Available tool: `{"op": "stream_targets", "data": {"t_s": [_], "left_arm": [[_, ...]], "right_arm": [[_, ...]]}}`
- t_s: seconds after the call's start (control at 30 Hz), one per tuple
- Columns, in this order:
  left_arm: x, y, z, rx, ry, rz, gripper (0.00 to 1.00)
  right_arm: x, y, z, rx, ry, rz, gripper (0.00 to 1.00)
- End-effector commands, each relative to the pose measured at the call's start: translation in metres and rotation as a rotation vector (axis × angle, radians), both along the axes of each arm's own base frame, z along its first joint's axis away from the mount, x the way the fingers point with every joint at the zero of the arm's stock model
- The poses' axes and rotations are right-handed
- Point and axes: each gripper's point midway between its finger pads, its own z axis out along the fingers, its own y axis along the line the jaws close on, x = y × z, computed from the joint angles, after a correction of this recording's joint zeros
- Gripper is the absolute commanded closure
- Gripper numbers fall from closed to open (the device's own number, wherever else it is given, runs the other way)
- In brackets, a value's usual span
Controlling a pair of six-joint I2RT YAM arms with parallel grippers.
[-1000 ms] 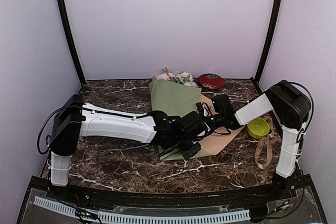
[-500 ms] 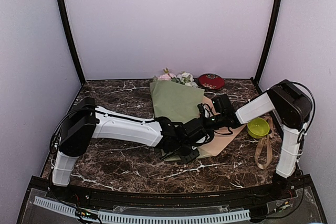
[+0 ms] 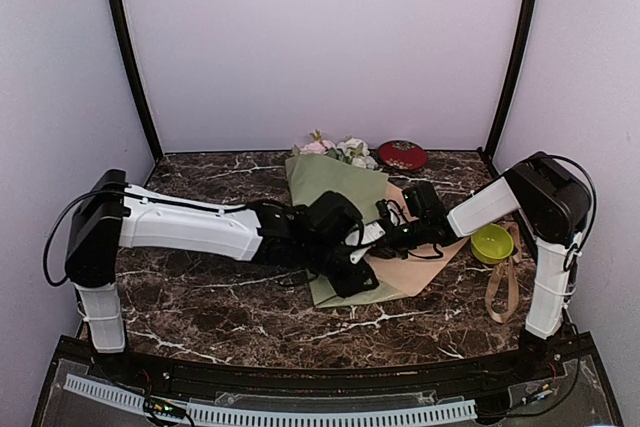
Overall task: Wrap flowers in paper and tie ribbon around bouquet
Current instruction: Press the 2/3-folded wrapping paper at the center of the board.
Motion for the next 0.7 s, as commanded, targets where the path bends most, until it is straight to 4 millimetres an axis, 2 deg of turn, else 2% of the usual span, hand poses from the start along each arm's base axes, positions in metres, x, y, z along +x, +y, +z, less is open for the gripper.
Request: {"op": "stream_targets", "data": {"t_s": [0.0,0.1,0.23,0.33,0.43,0.53,0.67], "left_arm": [[0.065,0.036,0.043,-0.184,0.084,0.215,0.73],[0.098,0.071,0.012,-0.089,0.091,0.358,0.74],[0.119,0.09,-0.011,-0.013,0.062,0.429,0.74],[0.132,0.106,-0.025,-0.019,0.107,0.502,0.74],[0.131,0.122,-0.045,0.017,0.143,0.544,0.74],[0.118,0.136,-0.064,0.063,0.17,0.549,0.75],[0.103,0.149,-0.077,0.075,0.202,0.546,0.75]], "right_arm": [[-0.004,-0.009,-0.017,-0.065,0.02,-0.013,1.0],[-0.006,-0.006,-0.014,-0.057,0.019,0.001,1.0],[-0.009,-0.005,-0.015,-0.067,0.022,0.021,1.0],[-0.012,-0.007,-0.017,-0.079,0.028,0.03,1.0],[-0.014,-0.008,-0.019,-0.086,0.036,0.036,1.0],[-0.015,-0.008,-0.02,-0.093,0.041,0.037,1.0],[-0.017,-0.011,-0.022,-0.112,0.049,0.038,1.0]]}}
